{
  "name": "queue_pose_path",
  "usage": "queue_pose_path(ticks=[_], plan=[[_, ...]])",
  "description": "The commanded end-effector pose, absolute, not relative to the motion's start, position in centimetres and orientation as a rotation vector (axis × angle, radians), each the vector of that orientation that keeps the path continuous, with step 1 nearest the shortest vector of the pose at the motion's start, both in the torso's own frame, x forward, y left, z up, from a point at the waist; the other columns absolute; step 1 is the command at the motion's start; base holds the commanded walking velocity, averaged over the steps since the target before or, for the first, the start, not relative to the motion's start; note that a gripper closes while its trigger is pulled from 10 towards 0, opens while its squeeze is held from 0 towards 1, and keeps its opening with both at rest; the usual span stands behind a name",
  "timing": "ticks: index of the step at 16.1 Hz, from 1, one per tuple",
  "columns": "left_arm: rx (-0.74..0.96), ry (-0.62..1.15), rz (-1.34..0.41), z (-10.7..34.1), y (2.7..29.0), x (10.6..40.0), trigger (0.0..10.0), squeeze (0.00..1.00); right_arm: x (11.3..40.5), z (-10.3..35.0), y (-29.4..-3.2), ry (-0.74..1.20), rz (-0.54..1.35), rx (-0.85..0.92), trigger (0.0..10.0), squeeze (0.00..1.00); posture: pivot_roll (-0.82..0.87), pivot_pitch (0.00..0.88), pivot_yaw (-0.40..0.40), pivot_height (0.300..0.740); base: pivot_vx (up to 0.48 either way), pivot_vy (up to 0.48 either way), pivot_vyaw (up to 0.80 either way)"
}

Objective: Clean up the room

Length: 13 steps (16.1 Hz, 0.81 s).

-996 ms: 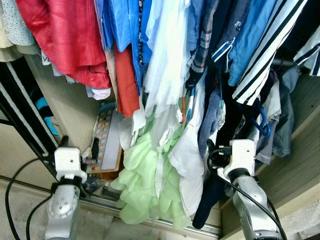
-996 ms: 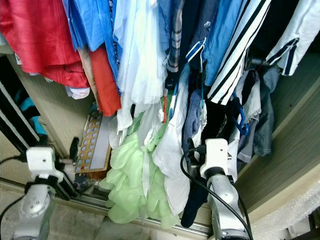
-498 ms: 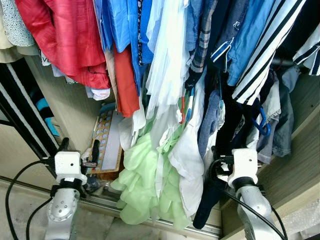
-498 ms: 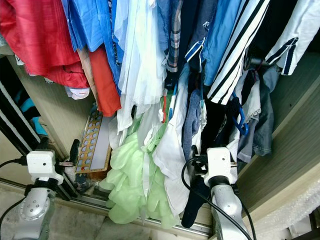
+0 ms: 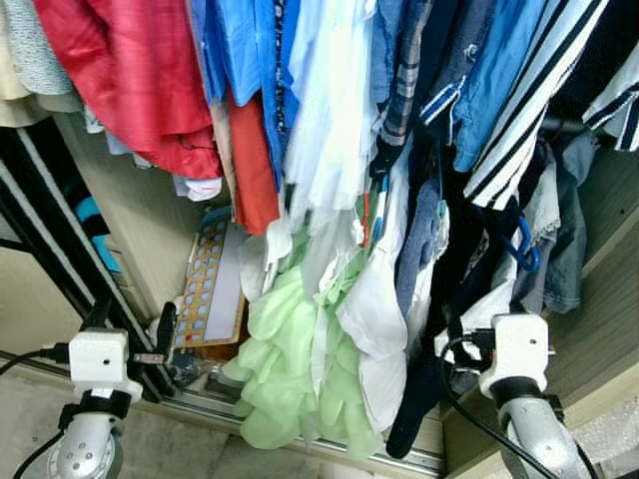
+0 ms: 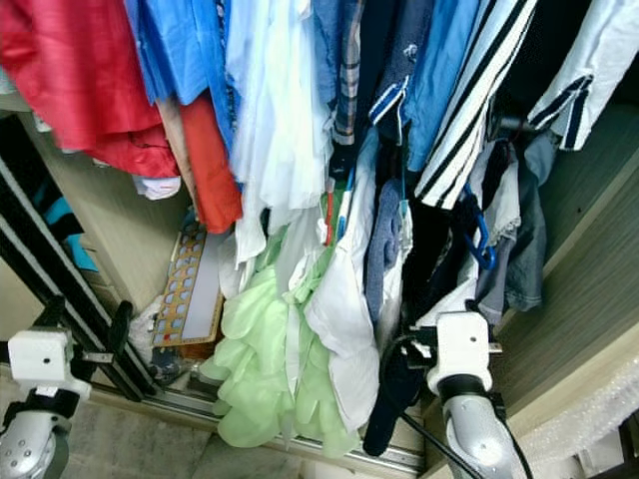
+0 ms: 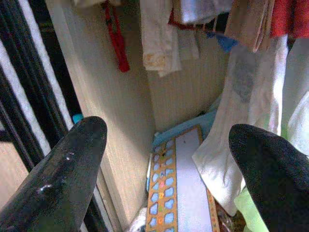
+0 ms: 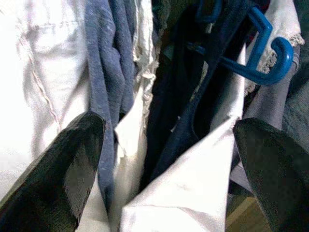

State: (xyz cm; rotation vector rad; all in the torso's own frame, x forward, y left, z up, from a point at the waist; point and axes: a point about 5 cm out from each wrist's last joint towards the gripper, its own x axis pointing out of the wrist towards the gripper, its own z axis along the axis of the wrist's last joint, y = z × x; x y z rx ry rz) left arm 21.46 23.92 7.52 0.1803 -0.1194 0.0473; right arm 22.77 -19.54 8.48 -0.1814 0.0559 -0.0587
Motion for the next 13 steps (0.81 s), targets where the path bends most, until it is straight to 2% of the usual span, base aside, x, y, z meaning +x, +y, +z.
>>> queue_pose_path(ticks=[1,10,13], plan=[[0.199,-0.133,0.013,8.3,23.7,21.9,10.0,0.00,23.2,9.5,-19.2,0.025,-0.050,-0.172,10.0,0.00,-0.06,0.000,-0.007,0.740,0.000,0.000,0.00],[0.209,-0.132,0.039,9.5,23.5,21.8,10.0,0.00,24.4,11.5,-18.6,-0.008,-0.034,-0.154,10.0,0.00,-0.06,0.000,-0.013,0.740,0.000,0.000,0.00],[0.251,-0.118,0.121,10.5,24.1,22.6,10.0,0.00,25.1,12.2,-18.7,0.011,-0.072,-0.146,10.0,0.00,-0.05,0.006,-0.036,0.740,0.000,0.000,0.00]])
